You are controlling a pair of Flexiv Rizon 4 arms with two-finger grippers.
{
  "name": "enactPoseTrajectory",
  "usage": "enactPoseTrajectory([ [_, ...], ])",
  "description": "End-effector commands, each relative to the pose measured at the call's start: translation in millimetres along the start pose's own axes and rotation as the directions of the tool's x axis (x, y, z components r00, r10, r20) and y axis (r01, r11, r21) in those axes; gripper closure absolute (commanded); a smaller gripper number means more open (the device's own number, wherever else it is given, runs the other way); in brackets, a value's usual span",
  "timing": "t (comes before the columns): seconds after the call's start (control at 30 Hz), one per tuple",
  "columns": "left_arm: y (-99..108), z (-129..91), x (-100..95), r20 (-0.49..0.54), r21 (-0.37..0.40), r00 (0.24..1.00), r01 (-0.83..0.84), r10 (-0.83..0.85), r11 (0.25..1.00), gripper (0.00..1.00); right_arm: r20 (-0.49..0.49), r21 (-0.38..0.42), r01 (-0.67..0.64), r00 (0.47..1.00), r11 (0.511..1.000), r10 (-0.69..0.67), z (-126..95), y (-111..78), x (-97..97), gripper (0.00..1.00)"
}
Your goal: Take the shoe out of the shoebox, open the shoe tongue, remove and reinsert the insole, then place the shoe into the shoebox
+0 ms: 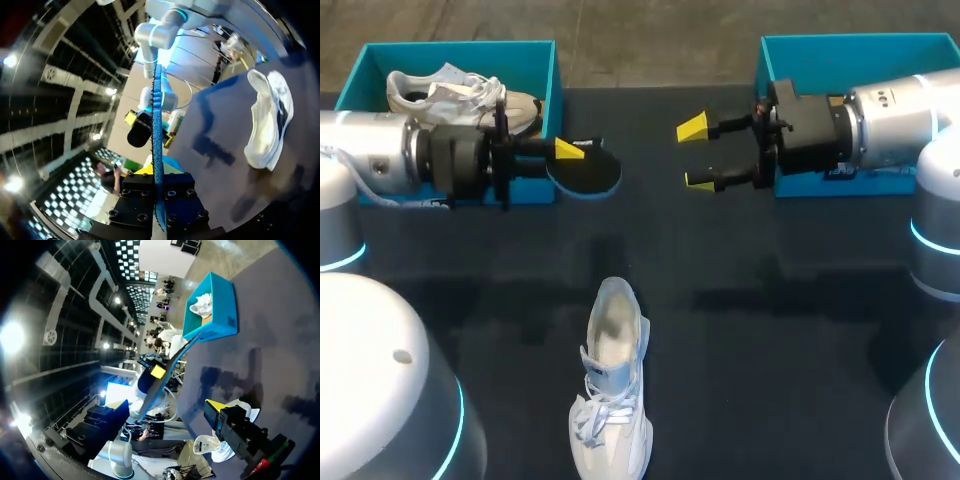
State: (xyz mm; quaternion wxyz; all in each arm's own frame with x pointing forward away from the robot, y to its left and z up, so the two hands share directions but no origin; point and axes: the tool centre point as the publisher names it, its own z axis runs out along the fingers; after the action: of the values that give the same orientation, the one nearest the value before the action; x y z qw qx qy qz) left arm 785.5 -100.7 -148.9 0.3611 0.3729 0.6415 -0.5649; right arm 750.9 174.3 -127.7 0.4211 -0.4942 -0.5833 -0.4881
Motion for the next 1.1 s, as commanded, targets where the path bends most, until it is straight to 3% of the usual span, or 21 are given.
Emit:
enactPoseTrajectory([
  [0.03, -6, 0, -3.0, -0.031, -0.074, 0.96, 0.276, -0.279, 0.958, 1.0, 0.006, -0.001, -0.002, 1.0, 1.0, 0.002, 1, -0.4, 0.9, 0.0],
  [0.3, -6, 0, -3.0, -0.031, -0.074, 0.96, 0.276, -0.279, 0.958, 1.0, 0.006, -0.001, -0.002, 1.0, 1.0, 0.002, 1, -0.4, 0.9, 0.0],
  [0.43, -8, 5, 0.9, -0.115, 0.068, 0.803, 0.593, -0.585, 0.802, 1.0, 0.006, -0.001, -0.002, 1.0, 1.0, 0.002, 1, -0.4, 0.9, 0.0],
  [0.57, -11, -3, -3.2, -0.254, 0.203, 0.558, 0.83, -0.79, 0.52, 1.0, 0.006, -0.001, -0.002, 1.0, 1.0, 0.002, 1, -0.4, 0.9, 0.0],
  [0.73, -15, -14, -10.7, -0.454, 0.259, 0.218, 0.96, -0.864, 0.106, 1.0, 0.006, -0.001, -0.002, 1.0, 1.0, 0.002, 1, -0.4, 0.9, 0.0],
  [0.9, -19, -23, -19.1, -0.65, 0.198, -0.067, 0.947, -0.757, -0.253, 1.0, 0.006, -0.001, -0.002, 1.0, 1.0, 0.002, 1, -0.4, 0.9, 0.0],
  [1.1, -29, -20, -21.9, -0.736, 0.044, -0.354, 0.825, -0.577, -0.563, 1.0, 0.006, -0.001, -0.002, 1.0, 1.0, 0.002, 1, -0.4, 0.9, 0.0],
])
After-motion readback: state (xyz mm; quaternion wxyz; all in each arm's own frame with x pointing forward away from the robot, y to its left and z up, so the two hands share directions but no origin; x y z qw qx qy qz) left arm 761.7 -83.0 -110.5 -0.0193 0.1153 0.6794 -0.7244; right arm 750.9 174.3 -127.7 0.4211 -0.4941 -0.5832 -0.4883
